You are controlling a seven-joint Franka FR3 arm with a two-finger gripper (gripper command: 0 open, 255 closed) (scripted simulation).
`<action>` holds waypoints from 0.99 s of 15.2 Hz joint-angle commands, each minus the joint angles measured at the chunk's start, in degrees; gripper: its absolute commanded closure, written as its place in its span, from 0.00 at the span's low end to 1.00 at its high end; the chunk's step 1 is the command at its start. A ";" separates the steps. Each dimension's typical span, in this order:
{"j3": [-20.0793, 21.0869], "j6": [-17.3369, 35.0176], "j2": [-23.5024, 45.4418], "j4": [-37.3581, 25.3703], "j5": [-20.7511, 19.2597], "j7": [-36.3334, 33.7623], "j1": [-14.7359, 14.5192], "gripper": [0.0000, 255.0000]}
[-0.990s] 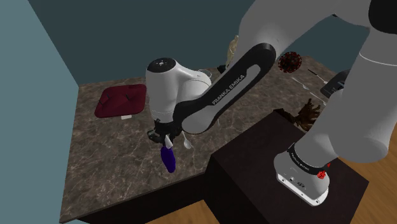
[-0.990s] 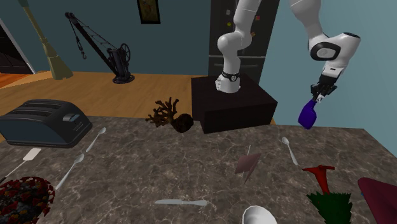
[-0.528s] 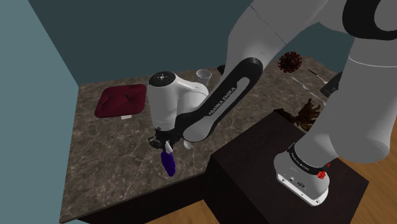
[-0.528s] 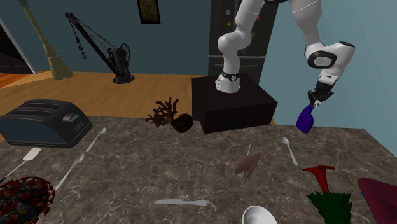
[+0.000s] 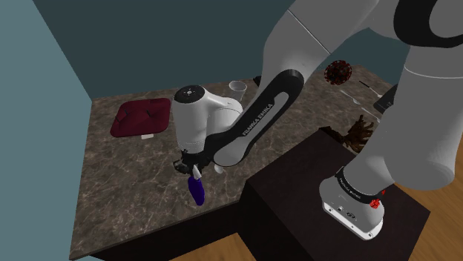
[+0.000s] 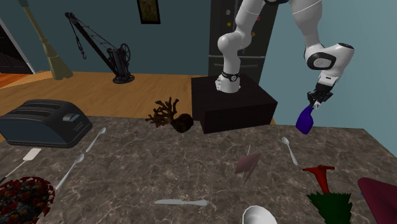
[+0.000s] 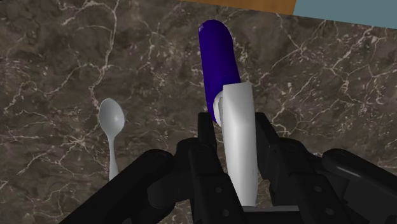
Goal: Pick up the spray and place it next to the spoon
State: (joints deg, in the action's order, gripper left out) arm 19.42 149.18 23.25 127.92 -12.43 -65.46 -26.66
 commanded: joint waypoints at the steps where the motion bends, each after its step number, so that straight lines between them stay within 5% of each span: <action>1: 0.00 0.00 0.00 0.00 0.00 0.00 0.00 0.00; 15: 2.59 -5.89 -6.45 0.19 4.04 2.81 2.03 0.00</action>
State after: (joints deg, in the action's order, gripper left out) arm 21.99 143.35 16.84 128.12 -8.43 -62.65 -24.63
